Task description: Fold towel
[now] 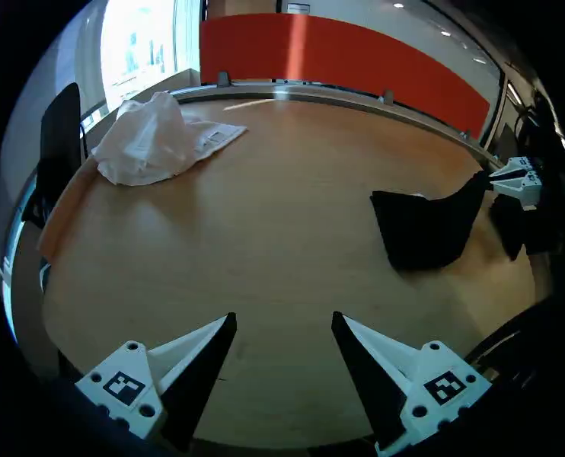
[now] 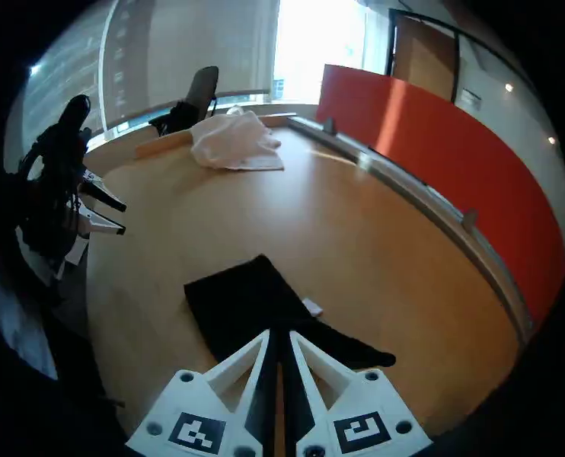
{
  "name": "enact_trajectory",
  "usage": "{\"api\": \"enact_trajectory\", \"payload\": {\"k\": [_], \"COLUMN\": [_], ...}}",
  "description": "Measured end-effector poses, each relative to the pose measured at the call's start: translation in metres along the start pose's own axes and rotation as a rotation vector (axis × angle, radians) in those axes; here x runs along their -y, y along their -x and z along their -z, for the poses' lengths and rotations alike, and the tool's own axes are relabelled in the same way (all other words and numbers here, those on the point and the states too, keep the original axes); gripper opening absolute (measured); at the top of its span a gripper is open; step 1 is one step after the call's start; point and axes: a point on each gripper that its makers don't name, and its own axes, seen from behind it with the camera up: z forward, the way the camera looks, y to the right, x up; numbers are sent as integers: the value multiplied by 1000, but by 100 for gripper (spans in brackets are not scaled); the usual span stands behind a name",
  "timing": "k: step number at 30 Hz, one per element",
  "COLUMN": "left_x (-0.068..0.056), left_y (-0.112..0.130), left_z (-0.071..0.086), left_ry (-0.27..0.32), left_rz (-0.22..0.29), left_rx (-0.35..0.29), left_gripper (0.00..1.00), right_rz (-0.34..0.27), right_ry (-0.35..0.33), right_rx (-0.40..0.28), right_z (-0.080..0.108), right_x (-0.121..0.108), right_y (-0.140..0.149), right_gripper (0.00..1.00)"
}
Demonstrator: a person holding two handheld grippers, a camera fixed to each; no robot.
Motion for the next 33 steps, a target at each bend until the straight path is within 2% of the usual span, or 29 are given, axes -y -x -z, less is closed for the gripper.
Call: {"api": "enact_trajectory", "payload": {"k": [8, 12, 17, 21, 28, 33], "left_x": [9, 17, 24, 26, 27, 26], "left_y": [5, 10, 17, 20, 22, 25], "left_z": [11, 15, 19, 19, 16, 15], "left_ry": [-17, -32, -45, -43, -38, -34], "left_rz": [9, 20, 37, 48, 51, 55], "left_rx": [-6, -4, -2, -2, -1, 3], "left_gripper": [93, 93, 93, 93, 93, 93], "right_rz": [78, 98, 111, 115, 121, 117], "right_ry": [-119, -181, -231, -252, -262, -260], "right_rx": [10, 32, 68, 87, 105, 116], "right_z": [-42, -71, -102, -112, -115, -118], "right_x": [44, 68, 87, 94, 95, 96], "right_y": [-25, -24, -11, -8, -5, 0], "right_gripper": [3, 3, 3, 3, 3, 7]}}
